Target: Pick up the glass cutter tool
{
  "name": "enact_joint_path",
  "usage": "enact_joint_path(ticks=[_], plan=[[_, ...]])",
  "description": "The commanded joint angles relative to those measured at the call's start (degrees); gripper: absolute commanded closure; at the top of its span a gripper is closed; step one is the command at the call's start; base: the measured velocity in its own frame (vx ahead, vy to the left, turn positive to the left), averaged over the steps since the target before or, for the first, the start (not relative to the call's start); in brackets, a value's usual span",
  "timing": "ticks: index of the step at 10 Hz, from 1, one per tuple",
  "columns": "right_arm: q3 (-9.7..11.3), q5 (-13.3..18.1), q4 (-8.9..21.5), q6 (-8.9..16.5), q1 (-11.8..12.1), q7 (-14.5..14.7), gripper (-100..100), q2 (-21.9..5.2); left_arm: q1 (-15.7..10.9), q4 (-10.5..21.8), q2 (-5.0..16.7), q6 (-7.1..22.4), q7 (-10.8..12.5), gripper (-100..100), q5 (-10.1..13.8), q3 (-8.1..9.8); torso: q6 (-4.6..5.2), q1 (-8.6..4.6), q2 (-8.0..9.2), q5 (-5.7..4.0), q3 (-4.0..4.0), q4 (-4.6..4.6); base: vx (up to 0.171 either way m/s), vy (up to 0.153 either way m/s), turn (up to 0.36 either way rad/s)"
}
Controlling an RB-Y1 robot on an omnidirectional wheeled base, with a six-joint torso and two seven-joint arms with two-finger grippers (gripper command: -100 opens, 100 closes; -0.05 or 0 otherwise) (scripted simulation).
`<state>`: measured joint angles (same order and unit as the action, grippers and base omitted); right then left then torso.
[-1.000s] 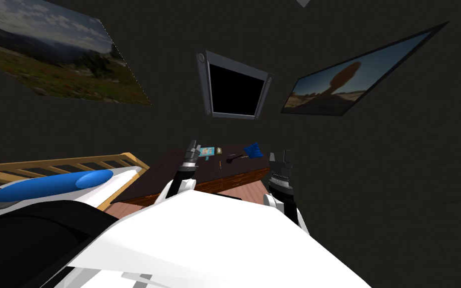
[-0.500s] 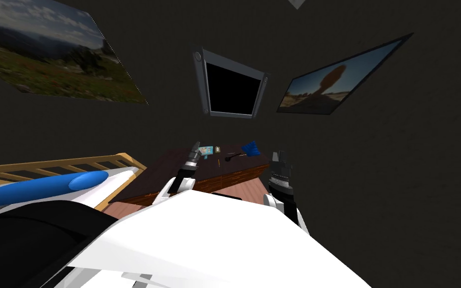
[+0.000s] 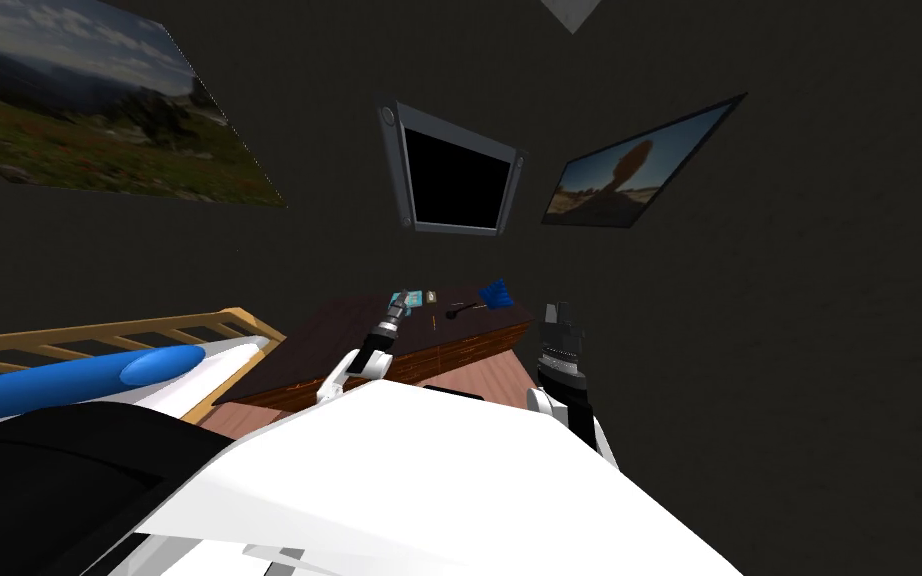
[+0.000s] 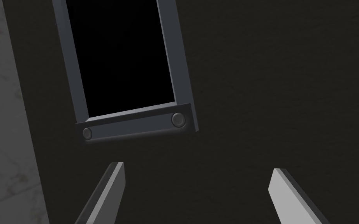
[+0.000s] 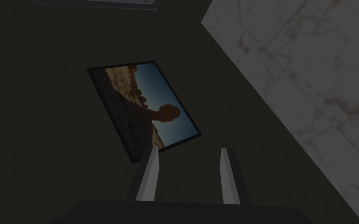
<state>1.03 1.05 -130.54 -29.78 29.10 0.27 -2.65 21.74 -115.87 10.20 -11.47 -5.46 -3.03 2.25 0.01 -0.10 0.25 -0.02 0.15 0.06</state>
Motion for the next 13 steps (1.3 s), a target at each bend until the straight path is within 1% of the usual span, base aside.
enact_joint_path(ticks=[1, 2, 3, 5, 6, 8, 9, 10, 11, 12, 13], plan=[[0.00, 0.00, 0.00, 0.00, 0.00, 0.00, 0, 0.00, -0.10, 1.64, 0.59, 0.15, -0.70, -100, 0.20, 0.13, 0.00, 0.00, 0.00, 0.00, 0.00, 0.00, -0.041, -0.019, -0.037], [0.00, 0.00, 0.00, 0.00, 0.01, 0.00, 0, 0.00, -1.29, 3.66, 1.51, 1.83, -2.23, -100, 0.43, 0.27, -0.02, 0.04, -0.06, 0.01, -0.03, -0.01, -0.049, -0.030, -0.080], [0.00, 0.00, 0.00, 0.00, 0.00, 0.00, 0, 0.00, -1.29, 3.98, 1.51, 1.83, -2.23, -100, 0.43, 0.27, 0.00, 0.02, -0.05, 0.01, -0.03, -0.02, -0.058, -0.034, -0.032], [0.00, 0.00, 0.00, 0.00, 0.00, 0.00, 0, 0.00, -3.82, 8.05, 3.26, 5.37, -5.49, -100, 0.97, 0.57, 0.00, 0.00, -0.03, 0.00, -0.02, -0.01, -0.069, -0.050, -0.094], [0.00, 0.00, 0.00, 0.00, 0.00, 0.00, 0, 0.00, -3.82, 8.91, 3.26, 5.41, -5.49, -100, 0.97, 0.57, 0.00, -0.09, 0.01, -0.02, 0.00, 0.00, -0.065, -0.050, -0.037], [0.00, 0.00, 0.00, 0.00, 0.00, 0.00, 0, 0.00, -6.52, 13.63, 4.89, 8.86, -8.89, -100, 1.61, 0.86, -0.01, -0.04, -0.01, -0.01, -0.01, 0.00, -0.080, -0.054, -0.098], [0.00, 0.00, 0.00, 0.00, 0.00, 0.00, 0, 0.00, -6.52, 14.06, 4.89, 9.22, -8.89, -100, 1.61, 0.86, 0.00, -0.10, 0.08, -0.02, 0.04, 0.01, -0.074, -0.042, -0.048], [0.00, 0.00, 0.00, 0.00, 0.00, 0.00, 0, 0.00, -7.91, 15.98, 5.67, 11.18, -10.60, -100, 1.99, 1.00, -0.03, -0.03, 0.05, -0.02, 0.04, 0.02, -0.059, -0.046, -0.074], [0.00, 0.00, 0.00, 0.00, 0.00, 0.00, 0, 0.00, -7.91, 16.70, 5.67, 11.18, -10.60, -100, 1.99, 1.00, 0.00, -0.04, 0.00, -0.01, 0.00, 0.01, -0.036, -0.028, -0.058], [0.00, 0.00, 0.00, 0.00, 0.01, 0.00, 0, 0.00, -9.32, 18.79, 6.44, 13.17, -12.28, -100, 2.40, 1.12, -0.02, 0.03, -0.08, 0.00, -0.04, -0.01, -0.040, -0.025, -0.106], [0.00, 0.00, 0.00, 0.00, 0.00, 0.00, 0, 0.00, -9.32, 19.37, 6.44, 13.17, -12.28, -100, 2.40, 1.12, 0.00, 0.04, -0.09, 0.00, -0.05, -0.02, -0.039, -0.025, -0.049]])
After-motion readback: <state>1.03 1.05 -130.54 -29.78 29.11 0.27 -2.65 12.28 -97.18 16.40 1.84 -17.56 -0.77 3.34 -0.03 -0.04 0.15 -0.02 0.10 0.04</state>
